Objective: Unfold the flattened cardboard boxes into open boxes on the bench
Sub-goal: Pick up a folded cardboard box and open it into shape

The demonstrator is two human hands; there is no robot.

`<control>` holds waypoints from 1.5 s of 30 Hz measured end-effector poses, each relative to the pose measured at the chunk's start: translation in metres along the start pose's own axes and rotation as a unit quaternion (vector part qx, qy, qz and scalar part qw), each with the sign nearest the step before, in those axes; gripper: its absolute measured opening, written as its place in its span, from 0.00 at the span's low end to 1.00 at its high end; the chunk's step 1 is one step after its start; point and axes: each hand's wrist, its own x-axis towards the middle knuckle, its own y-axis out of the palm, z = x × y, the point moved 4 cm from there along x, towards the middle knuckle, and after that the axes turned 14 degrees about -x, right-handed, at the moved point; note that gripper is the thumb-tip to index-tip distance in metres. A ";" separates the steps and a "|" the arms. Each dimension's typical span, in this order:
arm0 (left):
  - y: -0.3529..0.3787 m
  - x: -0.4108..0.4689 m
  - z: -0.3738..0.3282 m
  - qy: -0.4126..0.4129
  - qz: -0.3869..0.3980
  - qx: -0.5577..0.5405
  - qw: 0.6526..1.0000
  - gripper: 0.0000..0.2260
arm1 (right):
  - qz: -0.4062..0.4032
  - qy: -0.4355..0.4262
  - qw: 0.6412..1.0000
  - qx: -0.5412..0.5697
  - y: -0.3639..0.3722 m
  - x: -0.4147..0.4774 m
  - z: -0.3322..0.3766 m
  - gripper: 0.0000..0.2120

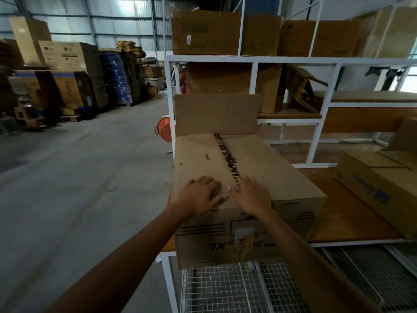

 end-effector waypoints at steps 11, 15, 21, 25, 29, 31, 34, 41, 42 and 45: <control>-0.033 0.007 0.001 0.031 -0.034 -0.092 0.995 0.32 | -0.066 0.060 0.834 0.544 -0.049 0.000 0.008 0.24; -0.070 0.006 -0.009 0.003 -0.166 -0.157 0.974 0.30 | -0.100 0.022 0.768 0.632 -0.087 0.011 0.029 0.17; -0.131 -0.002 -0.017 0.010 -0.391 -0.014 0.920 0.30 | -0.105 -0.060 0.810 0.574 -0.092 0.040 0.065 0.07; -0.146 -0.016 0.008 -0.044 -0.340 0.267 0.901 0.30 | -0.106 -0.117 0.933 0.322 -0.059 0.060 0.073 0.12; -0.150 -0.037 0.044 -0.229 -0.201 0.373 0.877 0.17 | -0.120 -0.138 0.975 0.128 -0.028 0.073 0.063 0.13; -0.151 -0.044 0.059 -0.310 -0.163 0.363 0.863 0.14 | -0.099 -0.144 0.981 0.088 -0.014 0.079 0.056 0.13; -0.130 -0.050 0.093 -0.381 -0.110 0.265 0.879 0.15 | -0.066 -0.146 0.984 0.073 -0.003 0.082 0.050 0.13; -0.043 -0.050 0.096 -0.434 -0.047 -0.325 0.839 0.19 | -0.054 -0.151 0.985 0.064 0.001 0.080 0.049 0.12; -0.036 -0.050 0.092 -0.441 -0.052 -0.375 0.813 0.20 | -0.053 -0.154 0.984 0.069 0.002 0.080 0.049 0.12; -0.035 -0.043 0.096 -0.399 -0.121 -0.356 0.836 0.18 | -0.056 -0.148 0.985 0.073 0.002 0.078 0.050 0.10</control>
